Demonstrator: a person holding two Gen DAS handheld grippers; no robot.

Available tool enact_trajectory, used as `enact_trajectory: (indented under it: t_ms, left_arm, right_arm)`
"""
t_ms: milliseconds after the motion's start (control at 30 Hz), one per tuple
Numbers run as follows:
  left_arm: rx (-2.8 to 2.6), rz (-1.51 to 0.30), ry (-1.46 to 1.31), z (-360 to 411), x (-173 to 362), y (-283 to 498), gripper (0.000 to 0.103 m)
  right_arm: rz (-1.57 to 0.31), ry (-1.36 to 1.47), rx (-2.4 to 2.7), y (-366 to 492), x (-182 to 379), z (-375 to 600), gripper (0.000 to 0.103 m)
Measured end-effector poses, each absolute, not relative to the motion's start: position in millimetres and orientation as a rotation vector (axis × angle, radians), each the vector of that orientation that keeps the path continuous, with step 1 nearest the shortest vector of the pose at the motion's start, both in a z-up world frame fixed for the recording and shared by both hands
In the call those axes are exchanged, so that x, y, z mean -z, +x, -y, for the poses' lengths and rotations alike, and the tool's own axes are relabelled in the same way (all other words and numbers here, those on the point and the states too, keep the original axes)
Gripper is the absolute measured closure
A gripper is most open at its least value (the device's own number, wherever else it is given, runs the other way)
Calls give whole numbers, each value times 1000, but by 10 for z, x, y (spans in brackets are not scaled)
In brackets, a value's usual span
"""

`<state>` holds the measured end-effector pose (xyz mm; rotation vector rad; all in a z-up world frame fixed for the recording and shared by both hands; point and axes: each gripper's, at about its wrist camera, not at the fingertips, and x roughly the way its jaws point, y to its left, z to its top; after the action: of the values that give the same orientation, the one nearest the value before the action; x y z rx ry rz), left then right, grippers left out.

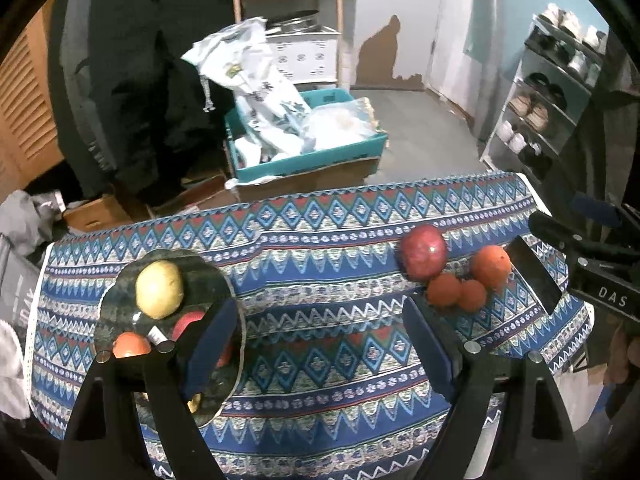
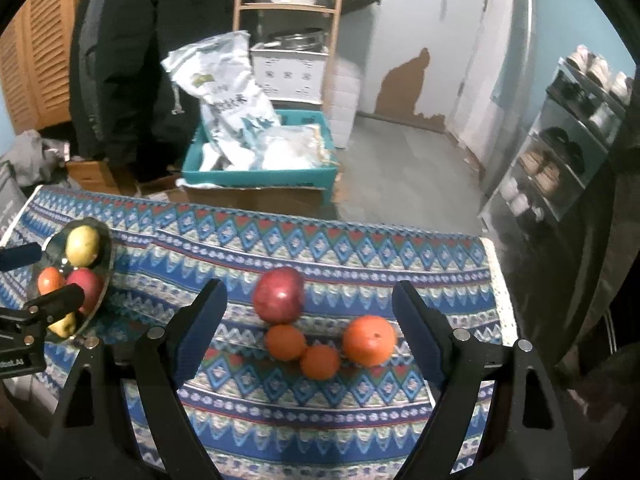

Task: Organize fruits
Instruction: 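Move the left tool to a small orange while the right approaches a large orange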

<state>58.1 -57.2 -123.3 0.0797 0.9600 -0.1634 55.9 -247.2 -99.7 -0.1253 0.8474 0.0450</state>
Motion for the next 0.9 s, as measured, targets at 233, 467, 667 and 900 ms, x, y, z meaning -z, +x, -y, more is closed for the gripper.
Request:
enact_trajectory:
  t_ms: [233,467,667,900]
  left_arm:
    - [185,-982,108,820,1330,657,17]
    - [200,-1015,111,966,1463,743,17]
    - [212,-1039,120,1138,1614,855,17]
    - [224,-1060,149,1338,1801,1011,17]
  right_arm:
    - [-871,-87,6,578,1069,2826,19]
    - [-891,-62,37,598,1159,3053,19]
    - [-948,-37,58,687,1382,3228,19]
    - [-1045,-17,65,830,1803,3351,19]
